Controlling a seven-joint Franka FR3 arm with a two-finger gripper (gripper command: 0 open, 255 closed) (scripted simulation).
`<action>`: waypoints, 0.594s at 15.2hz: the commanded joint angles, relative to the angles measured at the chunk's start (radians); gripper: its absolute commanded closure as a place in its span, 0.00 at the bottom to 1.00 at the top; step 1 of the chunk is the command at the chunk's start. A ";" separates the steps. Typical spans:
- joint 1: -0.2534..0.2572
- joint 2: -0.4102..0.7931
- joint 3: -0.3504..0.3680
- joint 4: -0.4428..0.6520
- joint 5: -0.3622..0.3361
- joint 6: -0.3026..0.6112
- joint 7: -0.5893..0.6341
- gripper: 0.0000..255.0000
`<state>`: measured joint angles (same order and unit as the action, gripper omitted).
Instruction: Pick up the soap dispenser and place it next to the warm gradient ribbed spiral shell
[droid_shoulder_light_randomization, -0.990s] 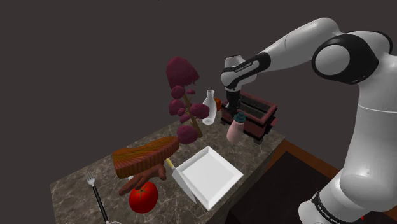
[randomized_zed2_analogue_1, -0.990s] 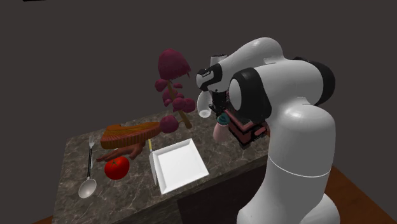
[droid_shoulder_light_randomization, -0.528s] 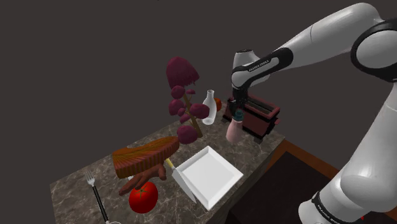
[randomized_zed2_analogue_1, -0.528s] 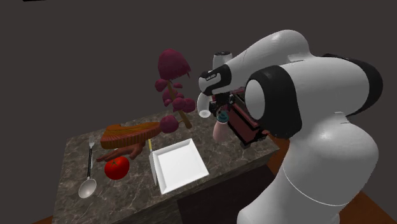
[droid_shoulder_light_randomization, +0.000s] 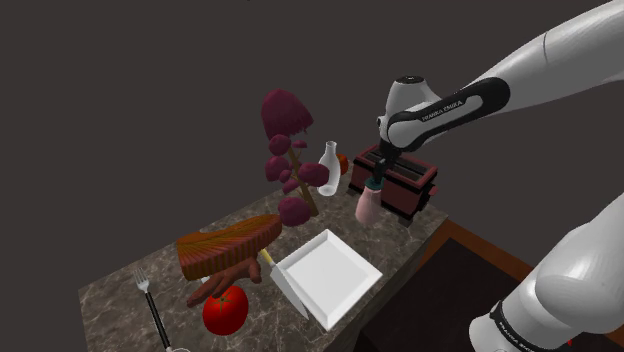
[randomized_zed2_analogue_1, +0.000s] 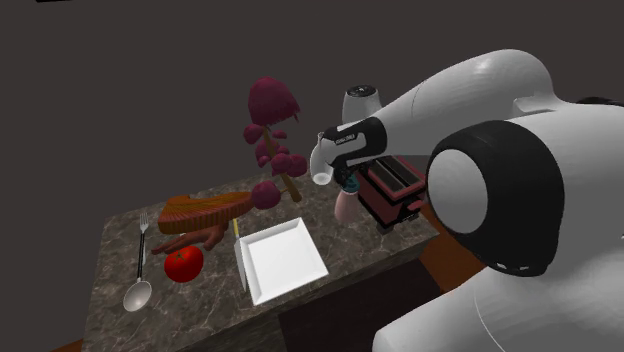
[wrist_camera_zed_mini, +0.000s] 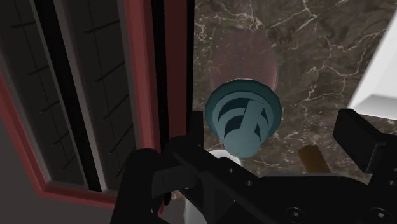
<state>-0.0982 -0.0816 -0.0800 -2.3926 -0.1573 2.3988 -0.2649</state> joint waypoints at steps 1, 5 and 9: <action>-0.002 0.018 -0.003 -0.009 -0.003 0.029 -0.001 0.00; -0.004 0.046 -0.005 -0.017 -0.005 0.065 0.000 0.00; -0.004 0.046 -0.005 -0.016 -0.005 0.065 0.000 0.00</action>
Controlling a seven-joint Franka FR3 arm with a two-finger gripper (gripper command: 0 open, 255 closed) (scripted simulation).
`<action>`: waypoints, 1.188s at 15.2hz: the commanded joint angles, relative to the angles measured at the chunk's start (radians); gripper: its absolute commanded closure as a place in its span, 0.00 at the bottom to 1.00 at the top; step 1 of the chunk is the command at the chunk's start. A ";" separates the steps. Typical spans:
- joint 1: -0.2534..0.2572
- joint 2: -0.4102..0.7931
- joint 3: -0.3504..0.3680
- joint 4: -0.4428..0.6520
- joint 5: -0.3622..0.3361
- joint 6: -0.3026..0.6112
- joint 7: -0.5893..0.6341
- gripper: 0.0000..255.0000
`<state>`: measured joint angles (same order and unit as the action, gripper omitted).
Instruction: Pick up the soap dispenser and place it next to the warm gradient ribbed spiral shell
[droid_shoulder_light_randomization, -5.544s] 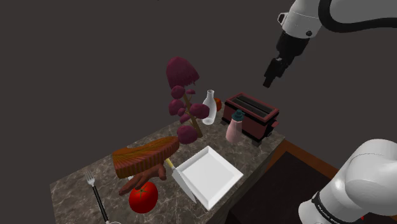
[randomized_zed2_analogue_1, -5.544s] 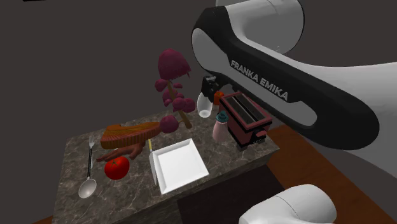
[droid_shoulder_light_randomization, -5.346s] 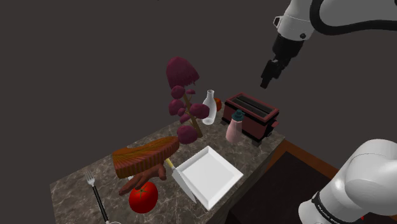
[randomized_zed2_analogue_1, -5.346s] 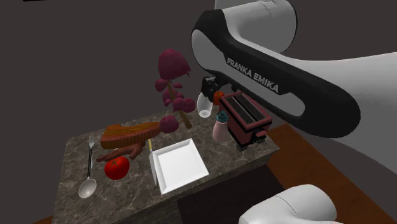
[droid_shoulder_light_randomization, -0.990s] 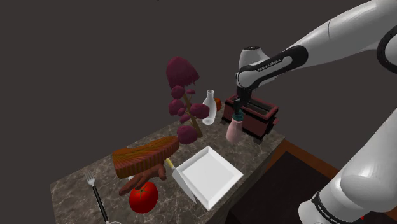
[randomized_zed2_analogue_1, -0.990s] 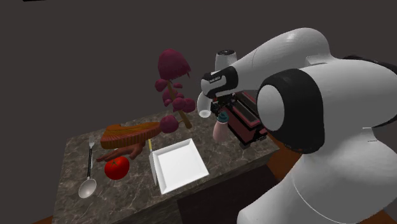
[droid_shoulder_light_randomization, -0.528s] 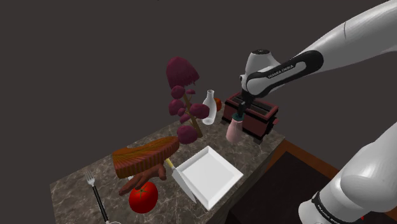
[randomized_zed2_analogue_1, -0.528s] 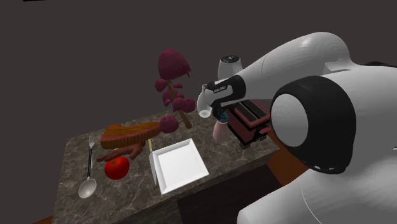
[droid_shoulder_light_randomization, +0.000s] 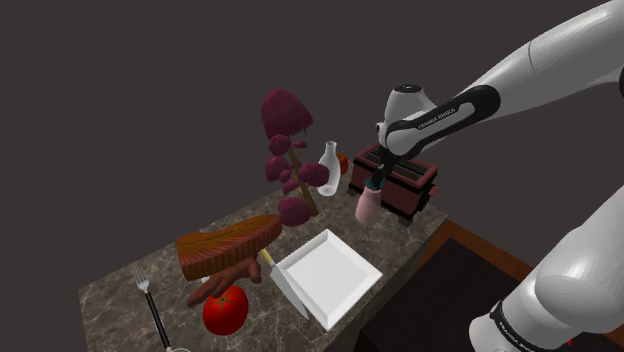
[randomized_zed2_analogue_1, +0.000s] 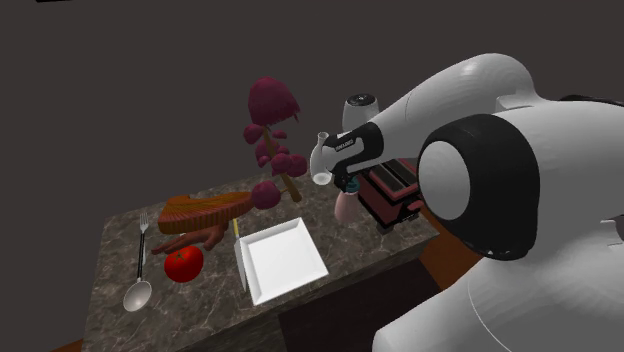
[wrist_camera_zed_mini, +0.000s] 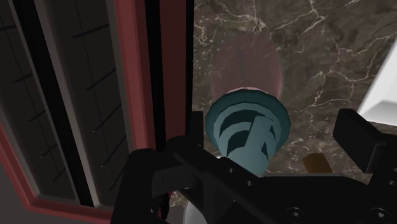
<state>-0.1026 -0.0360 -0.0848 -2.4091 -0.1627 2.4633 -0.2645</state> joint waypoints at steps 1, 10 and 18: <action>0.000 0.000 0.000 0.000 0.000 0.000 0.000 0.00; 0.000 0.002 0.000 0.000 0.000 0.002 0.000 1.00; 0.002 -0.054 0.002 0.030 0.008 -0.084 -0.011 1.00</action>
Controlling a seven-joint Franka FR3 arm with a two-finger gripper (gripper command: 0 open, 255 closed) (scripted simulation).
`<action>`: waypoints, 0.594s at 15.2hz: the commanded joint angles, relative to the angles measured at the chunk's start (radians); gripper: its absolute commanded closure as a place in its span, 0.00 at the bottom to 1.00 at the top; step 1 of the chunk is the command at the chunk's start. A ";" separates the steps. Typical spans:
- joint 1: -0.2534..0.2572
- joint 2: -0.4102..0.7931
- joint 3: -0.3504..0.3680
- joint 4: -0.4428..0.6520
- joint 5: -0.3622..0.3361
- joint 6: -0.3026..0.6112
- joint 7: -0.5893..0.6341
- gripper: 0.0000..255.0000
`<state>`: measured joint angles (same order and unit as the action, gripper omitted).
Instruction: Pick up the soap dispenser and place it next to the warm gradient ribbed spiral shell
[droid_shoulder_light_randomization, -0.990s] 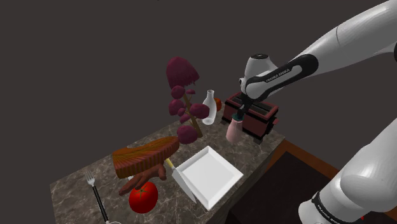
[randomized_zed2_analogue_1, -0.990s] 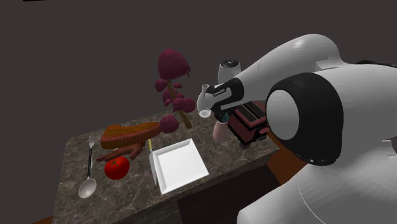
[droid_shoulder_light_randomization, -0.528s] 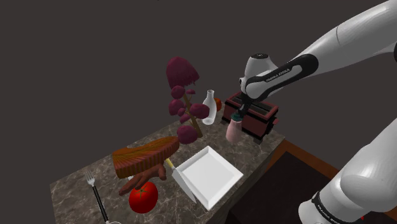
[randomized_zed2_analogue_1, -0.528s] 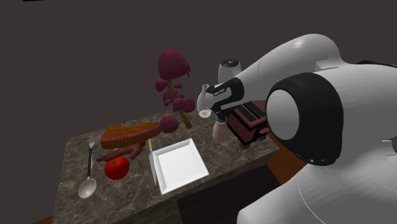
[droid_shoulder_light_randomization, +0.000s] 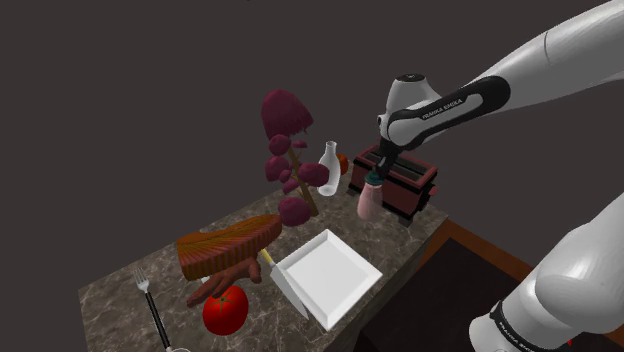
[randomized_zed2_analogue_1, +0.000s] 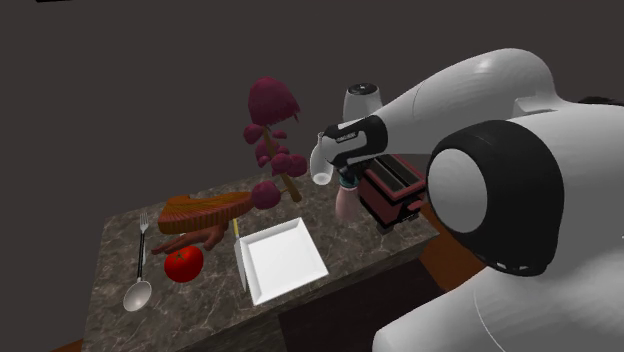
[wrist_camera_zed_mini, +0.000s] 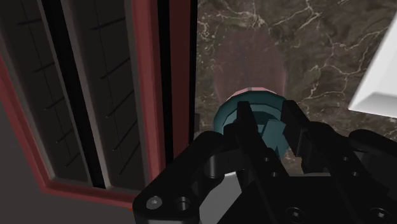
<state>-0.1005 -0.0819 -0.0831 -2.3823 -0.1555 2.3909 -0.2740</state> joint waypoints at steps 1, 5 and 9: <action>0.000 -0.017 0.000 0.009 0.002 -0.025 -0.003 1.00; 0.002 -0.047 0.002 0.034 0.006 -0.081 -0.010 1.00; 0.003 -0.074 0.003 0.063 0.011 -0.137 -0.016 1.00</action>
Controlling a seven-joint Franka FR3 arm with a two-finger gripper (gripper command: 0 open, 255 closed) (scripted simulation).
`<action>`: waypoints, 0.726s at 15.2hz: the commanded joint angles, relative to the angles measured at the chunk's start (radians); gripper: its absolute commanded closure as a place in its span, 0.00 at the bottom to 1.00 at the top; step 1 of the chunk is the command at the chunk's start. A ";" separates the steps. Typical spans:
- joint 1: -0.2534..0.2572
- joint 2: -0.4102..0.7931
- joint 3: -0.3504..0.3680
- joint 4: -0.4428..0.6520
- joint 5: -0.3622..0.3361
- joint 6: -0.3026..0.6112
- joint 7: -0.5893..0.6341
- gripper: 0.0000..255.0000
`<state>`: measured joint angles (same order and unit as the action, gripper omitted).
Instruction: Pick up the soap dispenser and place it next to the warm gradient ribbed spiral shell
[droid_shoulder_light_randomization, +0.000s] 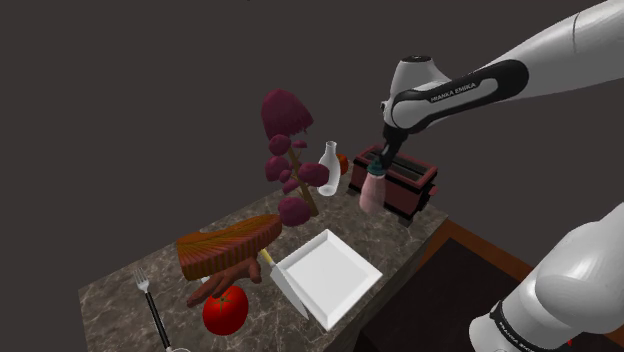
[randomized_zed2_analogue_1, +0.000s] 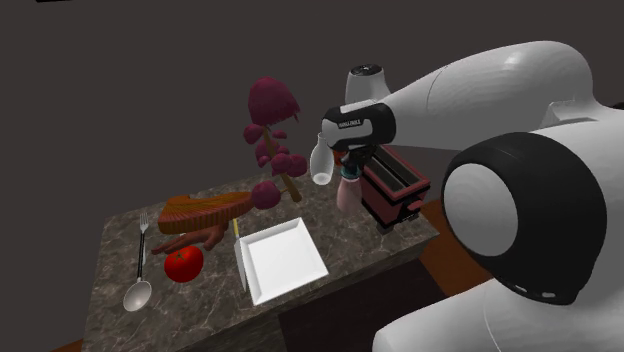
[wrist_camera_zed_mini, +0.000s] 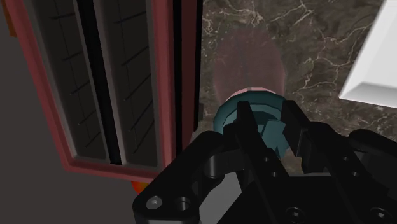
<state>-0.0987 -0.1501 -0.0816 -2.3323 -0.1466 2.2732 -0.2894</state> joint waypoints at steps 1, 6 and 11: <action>0.001 -0.012 0.002 0.021 0.003 -0.033 -0.002 1.00; 0.003 -0.040 0.003 0.063 0.007 -0.102 -0.010 1.00; 0.004 -0.062 0.005 0.109 0.011 -0.170 -0.017 1.00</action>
<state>-0.0956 -0.2076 -0.0786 -2.2333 -0.1363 2.1174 -0.3069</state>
